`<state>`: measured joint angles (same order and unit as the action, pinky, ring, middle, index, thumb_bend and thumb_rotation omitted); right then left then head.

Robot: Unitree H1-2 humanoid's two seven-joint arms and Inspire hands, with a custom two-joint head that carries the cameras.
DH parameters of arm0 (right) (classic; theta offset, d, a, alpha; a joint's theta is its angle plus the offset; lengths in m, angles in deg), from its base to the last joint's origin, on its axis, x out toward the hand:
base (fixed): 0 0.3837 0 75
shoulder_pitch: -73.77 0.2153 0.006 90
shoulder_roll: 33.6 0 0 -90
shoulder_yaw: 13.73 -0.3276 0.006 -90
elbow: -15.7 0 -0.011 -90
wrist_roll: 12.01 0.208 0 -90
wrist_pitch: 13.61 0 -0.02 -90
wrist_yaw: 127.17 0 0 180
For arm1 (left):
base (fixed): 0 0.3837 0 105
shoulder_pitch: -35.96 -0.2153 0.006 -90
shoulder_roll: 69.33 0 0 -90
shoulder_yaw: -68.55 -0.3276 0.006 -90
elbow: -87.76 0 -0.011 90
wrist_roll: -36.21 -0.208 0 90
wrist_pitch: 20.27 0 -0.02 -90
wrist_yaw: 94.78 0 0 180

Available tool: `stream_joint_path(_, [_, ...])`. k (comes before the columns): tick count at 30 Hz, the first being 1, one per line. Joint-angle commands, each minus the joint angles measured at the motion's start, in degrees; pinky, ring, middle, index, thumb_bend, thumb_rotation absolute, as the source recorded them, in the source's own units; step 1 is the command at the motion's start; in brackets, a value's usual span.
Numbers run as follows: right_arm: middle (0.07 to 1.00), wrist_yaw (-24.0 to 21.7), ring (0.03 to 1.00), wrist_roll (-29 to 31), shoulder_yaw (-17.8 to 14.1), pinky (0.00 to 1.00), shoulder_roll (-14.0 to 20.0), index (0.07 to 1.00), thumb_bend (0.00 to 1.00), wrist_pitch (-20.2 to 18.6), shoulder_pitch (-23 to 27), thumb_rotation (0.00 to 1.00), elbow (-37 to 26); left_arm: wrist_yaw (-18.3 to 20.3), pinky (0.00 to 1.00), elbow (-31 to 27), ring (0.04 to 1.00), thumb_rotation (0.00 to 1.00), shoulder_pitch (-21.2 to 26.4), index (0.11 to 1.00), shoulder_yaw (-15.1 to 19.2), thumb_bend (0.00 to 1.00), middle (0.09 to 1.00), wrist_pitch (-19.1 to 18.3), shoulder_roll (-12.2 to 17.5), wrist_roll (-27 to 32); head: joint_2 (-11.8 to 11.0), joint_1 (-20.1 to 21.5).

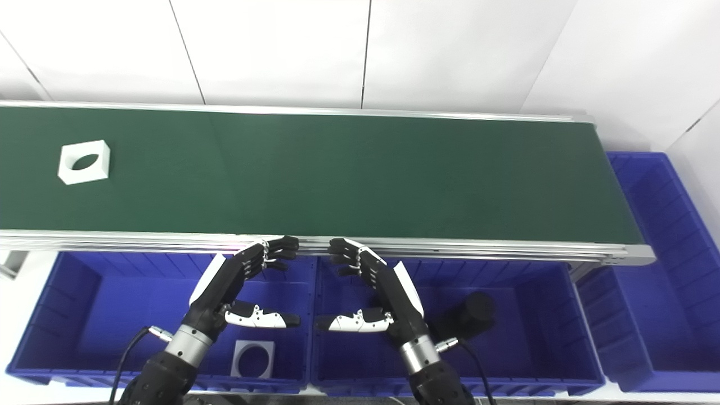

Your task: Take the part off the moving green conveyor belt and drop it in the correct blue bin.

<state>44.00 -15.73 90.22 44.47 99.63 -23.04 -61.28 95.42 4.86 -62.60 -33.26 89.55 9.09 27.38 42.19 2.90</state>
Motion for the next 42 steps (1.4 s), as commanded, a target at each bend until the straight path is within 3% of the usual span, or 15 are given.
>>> stream_joint_path(1, [0.799,0.2,0.774,0.1,-0.1,0.71,-0.7,0.814,0.87,3.1,0.9,0.17,-0.8,-0.5,0.68,-0.7,0.746,0.0,1.2,0.759,-0.2,0.82,0.781,2.4,0.2,0.2,0.1,-0.1])
stream_joint_path(4, [0.801,0.0,0.777,0.4,-0.1,0.71,-0.8,0.814,0.86,3.0,0.9,0.15,-0.8,-0.6,0.68,-0.7,0.747,0.0,1.1,0.759,-0.2,0.82,0.784,2.4,0.2,0.0,0.1,-0.1])
stream_joint_path(9, [0.802,0.1,0.777,0.3,-0.2,0.71,-0.7,0.814,0.86,3.3,0.9,0.15,0.1,-1.0,0.68,0.8,0.748,0.0,1.3,0.76,-0.3,0.82,0.786,3.8,0.1,-0.3,-1.8,-2.0])
stream_joint_path(12, [0.801,0.1,0.777,0.5,-0.3,0.71,-0.3,0.814,0.86,3.5,0.8,0.15,1.3,-1.6,0.69,3.4,0.741,0.0,1.8,0.759,-0.5,0.83,0.778,5.9,-0.2,-0.6,-4.9,-6.4])
stream_joint_path(13, [0.801,0.0,0.777,0.7,-0.3,0.71,-0.1,0.815,0.86,3.6,0.8,0.15,1.7,-1.8,0.69,4.3,0.742,0.0,1.9,0.758,-0.7,0.83,0.777,6.4,-0.3,-0.7,-4.9,-6.4])
stream_joint_path(17, [0.806,-1.2,0.791,2.3,-0.8,0.72,1.2,0.819,0.85,3.7,1.4,0.16,4.4,-4.1,0.69,9.1,0.744,0.0,3.3,0.756,-2.9,0.83,0.774,7.1,-0.4,-1.4,-9.9,-12.6])
stream_joint_path(23, [0.802,-3.0,0.793,4.6,-2.4,0.73,1.5,0.815,0.86,3.7,2.3,0.14,7.4,-8.6,0.69,14.7,0.747,0.03,5.4,0.748,-6.4,0.82,0.777,7.1,-0.4,-1.5,-13.1,-15.0])
stream_joint_path(29, [0.795,-4.0,0.785,4.9,-3.7,0.72,1.5,0.806,0.88,3.7,3.2,0.13,9.3,-11.4,0.68,17.7,0.746,0.01,6.9,0.756,-9.2,0.82,0.782,7.1,0.1,-0.6,-14.6,-15.6])
stream_joint_path(42, [0.794,-5.1,0.785,5.0,-4.5,0.72,1.0,0.8,0.89,3.7,4.2,0.12,10.6,-13.6,0.7,18.8,0.754,0.02,7.9,0.763,-11.6,0.81,0.789,7.1,1.0,0.4,-14.8,-16.7])
